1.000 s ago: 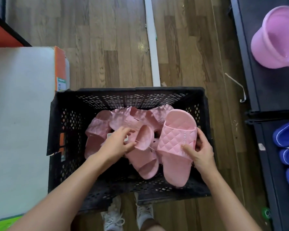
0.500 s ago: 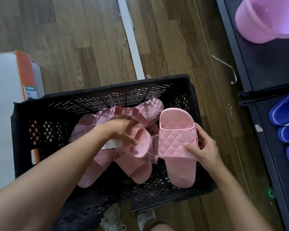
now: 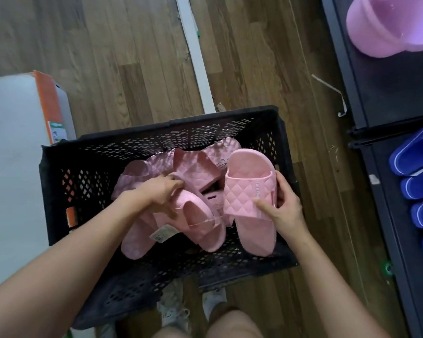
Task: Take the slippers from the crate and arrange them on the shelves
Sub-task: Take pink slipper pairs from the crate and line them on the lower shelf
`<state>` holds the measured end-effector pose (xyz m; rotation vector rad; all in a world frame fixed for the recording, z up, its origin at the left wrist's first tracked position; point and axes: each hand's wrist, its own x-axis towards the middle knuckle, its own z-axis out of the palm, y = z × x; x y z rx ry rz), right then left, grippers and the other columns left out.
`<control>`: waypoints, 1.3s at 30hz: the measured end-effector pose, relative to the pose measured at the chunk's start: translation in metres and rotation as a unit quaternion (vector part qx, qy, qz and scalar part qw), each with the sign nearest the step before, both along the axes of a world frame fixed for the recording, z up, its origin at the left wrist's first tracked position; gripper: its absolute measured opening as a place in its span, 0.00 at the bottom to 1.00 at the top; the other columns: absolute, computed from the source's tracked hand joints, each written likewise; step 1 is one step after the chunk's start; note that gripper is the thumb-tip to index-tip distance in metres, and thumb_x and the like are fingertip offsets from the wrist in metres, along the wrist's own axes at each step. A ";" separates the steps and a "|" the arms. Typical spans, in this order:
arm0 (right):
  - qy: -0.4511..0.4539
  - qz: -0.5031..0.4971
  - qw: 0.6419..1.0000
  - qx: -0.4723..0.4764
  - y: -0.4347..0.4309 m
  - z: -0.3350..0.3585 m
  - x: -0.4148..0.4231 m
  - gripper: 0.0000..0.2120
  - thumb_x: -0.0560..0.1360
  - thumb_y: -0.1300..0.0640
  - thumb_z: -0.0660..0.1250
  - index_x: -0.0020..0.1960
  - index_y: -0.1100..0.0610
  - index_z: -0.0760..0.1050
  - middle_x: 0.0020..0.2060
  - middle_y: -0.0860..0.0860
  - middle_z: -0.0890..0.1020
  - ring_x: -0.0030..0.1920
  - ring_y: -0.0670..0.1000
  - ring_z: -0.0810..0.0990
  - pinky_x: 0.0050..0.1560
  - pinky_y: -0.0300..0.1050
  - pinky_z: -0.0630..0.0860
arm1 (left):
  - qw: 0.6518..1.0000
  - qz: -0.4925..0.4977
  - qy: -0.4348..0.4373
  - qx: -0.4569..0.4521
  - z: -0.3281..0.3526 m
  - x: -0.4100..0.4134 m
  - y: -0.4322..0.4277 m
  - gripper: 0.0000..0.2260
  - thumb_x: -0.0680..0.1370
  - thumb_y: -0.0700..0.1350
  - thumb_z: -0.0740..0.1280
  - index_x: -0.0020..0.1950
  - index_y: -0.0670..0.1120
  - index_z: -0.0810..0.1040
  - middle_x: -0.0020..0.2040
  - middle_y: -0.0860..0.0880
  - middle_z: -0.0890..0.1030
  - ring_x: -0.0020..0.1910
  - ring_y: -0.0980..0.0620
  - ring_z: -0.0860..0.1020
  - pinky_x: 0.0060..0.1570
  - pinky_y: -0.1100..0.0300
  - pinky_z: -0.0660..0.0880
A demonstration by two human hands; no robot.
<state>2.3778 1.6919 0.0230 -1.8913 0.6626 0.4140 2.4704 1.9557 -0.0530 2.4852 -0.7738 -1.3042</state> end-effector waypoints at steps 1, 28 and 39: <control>-0.004 -0.007 1.000 -0.008 0.005 0.004 0.001 0.40 0.67 0.60 0.75 0.73 0.54 0.60 0.68 0.50 0.70 0.66 0.46 0.68 0.66 0.47 0.69 | 1.000 0.006 -0.015 -0.006 0.007 -0.005 0.003 0.30 0.62 0.53 0.78 0.58 0.44 0.73 0.53 0.50 0.71 0.54 0.46 0.73 0.49 0.56 0.71; -0.110 0.094 0.987 0.065 0.029 0.322 0.010 0.39 0.65 0.51 0.75 0.70 0.43 0.59 0.63 0.45 0.72 0.62 0.46 0.72 0.59 0.52 0.76 | 0.763 0.599 -0.027 -0.242 0.394 -0.082 0.026 0.17 0.65 0.50 0.78 0.49 0.52 0.78 0.47 0.53 0.82 0.47 0.54 0.80 0.42 0.61 0.76; -0.191 0.082 0.976 0.061 -0.010 0.450 0.005 0.38 0.63 0.48 0.75 0.69 0.40 0.62 0.60 0.41 0.74 0.60 0.46 0.74 0.58 0.55 0.76 | 0.791 0.523 -0.082 -0.308 0.540 -0.056 -0.012 0.17 0.64 0.55 0.76 0.49 0.55 0.78 0.43 0.63 0.82 0.42 0.64 0.80 0.42 0.64 0.74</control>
